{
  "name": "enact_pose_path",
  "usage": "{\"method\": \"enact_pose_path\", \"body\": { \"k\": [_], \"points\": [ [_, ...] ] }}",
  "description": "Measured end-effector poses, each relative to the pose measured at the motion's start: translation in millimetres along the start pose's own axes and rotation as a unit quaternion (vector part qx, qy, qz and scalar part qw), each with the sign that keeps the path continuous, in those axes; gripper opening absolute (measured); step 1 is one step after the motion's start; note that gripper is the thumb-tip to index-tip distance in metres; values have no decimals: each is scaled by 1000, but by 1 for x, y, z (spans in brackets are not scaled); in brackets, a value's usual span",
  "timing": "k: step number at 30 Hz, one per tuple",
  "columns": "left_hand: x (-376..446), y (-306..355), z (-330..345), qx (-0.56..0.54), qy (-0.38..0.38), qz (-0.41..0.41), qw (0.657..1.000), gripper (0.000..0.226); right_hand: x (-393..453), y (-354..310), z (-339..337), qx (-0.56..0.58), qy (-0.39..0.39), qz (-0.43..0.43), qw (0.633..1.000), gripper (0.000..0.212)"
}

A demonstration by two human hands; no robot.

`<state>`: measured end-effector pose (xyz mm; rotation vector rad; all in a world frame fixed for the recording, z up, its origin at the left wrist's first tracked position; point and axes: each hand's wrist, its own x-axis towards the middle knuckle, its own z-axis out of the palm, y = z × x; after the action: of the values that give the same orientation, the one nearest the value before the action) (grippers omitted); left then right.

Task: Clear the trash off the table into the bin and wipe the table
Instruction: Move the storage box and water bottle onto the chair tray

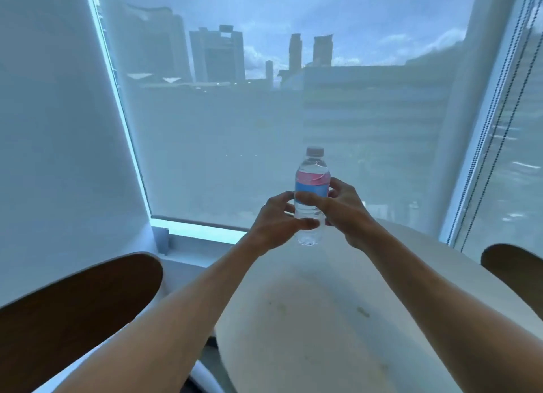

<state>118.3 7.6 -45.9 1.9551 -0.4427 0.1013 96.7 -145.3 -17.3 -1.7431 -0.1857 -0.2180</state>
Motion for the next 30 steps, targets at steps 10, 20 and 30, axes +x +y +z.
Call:
{"method": "enact_pose_path", "body": {
  "k": [10, 20, 30],
  "points": [
    [-151, 0, -127, 61, 118, -49, 990, 65, -81, -60, 139, 56, -141, -25, 988, 38],
    [-301, -13, -200, 78, 197, -117, 970, 47, -163, -77, 256, 83, -273, -13, 958, 31],
    [-401, -63, -214, 91, 263, -198, 940, 45, -225, -44, 333, 70, -351, 11, 934, 37]
  ]
}}
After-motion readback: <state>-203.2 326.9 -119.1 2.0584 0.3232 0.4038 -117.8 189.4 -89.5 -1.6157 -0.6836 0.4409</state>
